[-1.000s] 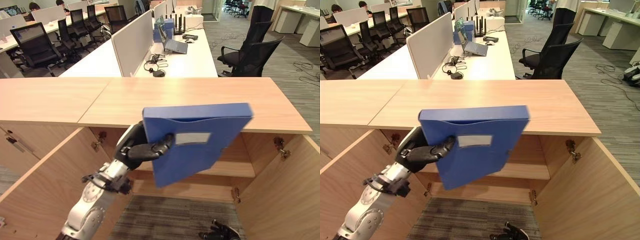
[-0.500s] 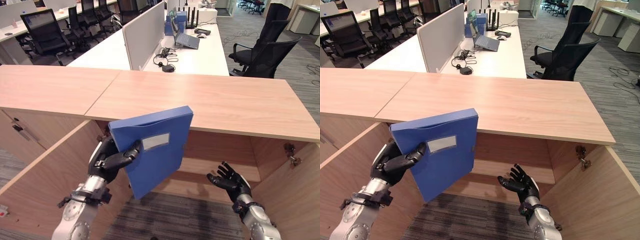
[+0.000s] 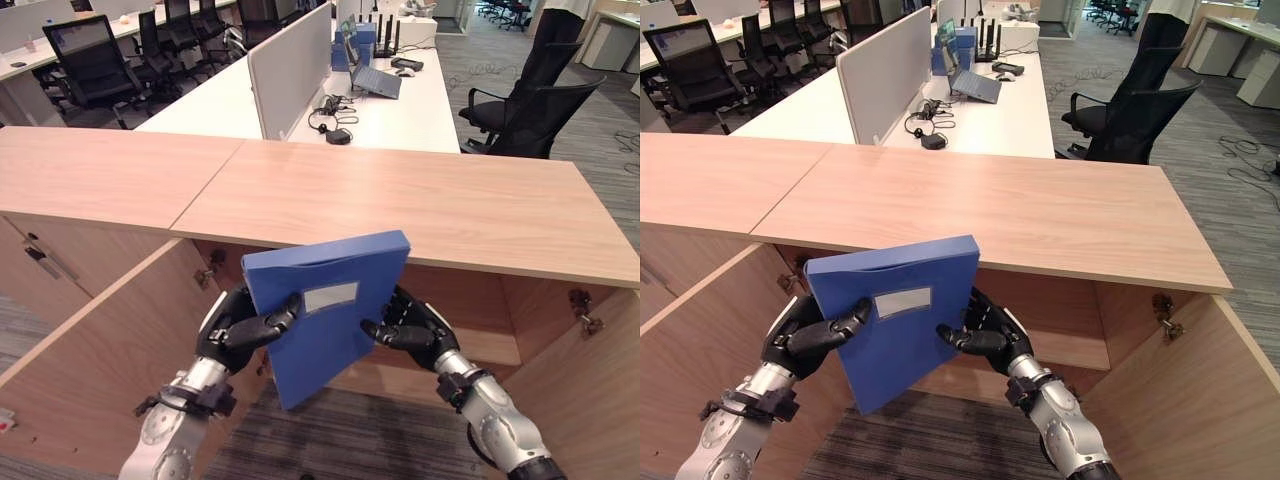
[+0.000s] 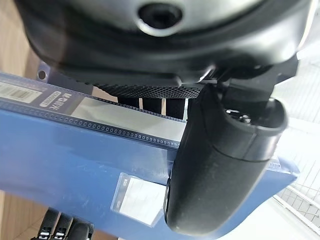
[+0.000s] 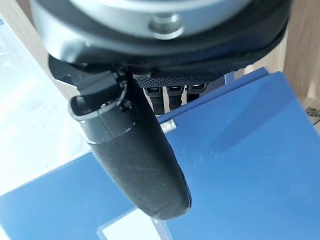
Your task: Put the empty folder in the office cabinet
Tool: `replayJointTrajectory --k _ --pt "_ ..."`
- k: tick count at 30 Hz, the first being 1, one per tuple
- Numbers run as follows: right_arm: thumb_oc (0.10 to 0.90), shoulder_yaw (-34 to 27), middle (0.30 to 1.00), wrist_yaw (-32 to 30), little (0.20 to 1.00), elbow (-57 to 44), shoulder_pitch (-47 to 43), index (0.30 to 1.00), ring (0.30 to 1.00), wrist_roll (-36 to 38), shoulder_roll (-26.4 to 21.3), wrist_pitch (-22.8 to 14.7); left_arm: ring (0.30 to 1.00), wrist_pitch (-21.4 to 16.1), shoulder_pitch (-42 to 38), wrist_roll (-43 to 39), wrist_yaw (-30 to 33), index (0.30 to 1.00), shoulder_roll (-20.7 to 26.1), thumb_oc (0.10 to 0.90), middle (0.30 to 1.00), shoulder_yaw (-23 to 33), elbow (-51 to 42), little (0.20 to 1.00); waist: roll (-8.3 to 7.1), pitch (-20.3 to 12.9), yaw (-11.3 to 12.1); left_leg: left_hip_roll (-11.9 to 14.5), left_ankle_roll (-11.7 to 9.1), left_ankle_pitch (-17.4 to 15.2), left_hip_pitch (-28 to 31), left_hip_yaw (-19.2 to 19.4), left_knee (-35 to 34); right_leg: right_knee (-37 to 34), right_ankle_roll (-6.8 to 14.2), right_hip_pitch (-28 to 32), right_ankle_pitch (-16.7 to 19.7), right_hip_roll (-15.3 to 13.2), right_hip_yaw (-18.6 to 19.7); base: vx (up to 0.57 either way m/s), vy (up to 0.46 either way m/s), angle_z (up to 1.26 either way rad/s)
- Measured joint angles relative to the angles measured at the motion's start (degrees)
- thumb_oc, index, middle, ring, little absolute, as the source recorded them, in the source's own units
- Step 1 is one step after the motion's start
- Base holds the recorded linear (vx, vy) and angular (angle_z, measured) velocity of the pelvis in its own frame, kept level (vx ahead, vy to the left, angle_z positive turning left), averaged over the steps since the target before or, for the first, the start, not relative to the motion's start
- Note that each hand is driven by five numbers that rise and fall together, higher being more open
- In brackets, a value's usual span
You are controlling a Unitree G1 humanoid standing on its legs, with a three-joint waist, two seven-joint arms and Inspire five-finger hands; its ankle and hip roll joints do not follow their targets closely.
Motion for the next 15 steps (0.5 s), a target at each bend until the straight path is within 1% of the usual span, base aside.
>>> replayJointTrajectory --k 8,10,12,15 --pt "0.8 -0.02 0.9 0.47 0.9 0.0 -0.7 0.9 0.9 -0.08 -1.02 0.38 0.3 2.44 -0.1 -0.55 -2.03 0.3 0.9 0.4 0.3 -0.54 -0.43 0.3 0.38 0.32 -0.22 0.0 0.01 -0.02 -0.07 -0.08 0.01 0.0 -0.27 0.0 0.18 0.06 -0.01 0.0 0.0 0.0" --pt "0.8 0.38 0.9 1.42 0.9 0.0 -0.7 0.9 0.9 -0.1 -1.38 0.78 0.3 3.52 -0.11 -0.72 -2.36 0.3 3.51 0.4 0.3 -0.46 -1.85 0.3 0.34 0.37 -0.25 0.01 0.01 -0.03 -0.07 -0.09 0.01 0.0 -0.28 0.01 0.19 0.09 -0.04 0.0 0.0 0.0" --pt "0.8 0.9 0.9 2.21 0.9 0.0 -0.82 0.9 0.9 -0.1 -1.81 1.24 0.3 3.79 -0.24 -0.87 -3.03 0.3 5.68 0.4 0.3 -0.49 -2.52 0.3 0.34 0.4 -0.2 -0.02 0.02 -0.04 -0.07 -0.1 0.01 0.0 -0.28 0.03 0.19 0.11 -0.06 0.0 0.0 0.0" --pt "0.8 2.5 0.9 3.57 0.9 0.0 -1.1 0.9 0.9 -0.09 -3.48 1.97 0.3 5.17 -0.49 -2.79 -3.62 0.3 10.09 0.4 0.3 -0.96 -3.51 0.3 0.19 0.55 -0.2 -0.04 0.02 -0.04 -0.06 -0.14 0.01 0.0 -0.27 0.06 0.19 0.16 -0.11 0.0 0.0 0.0"
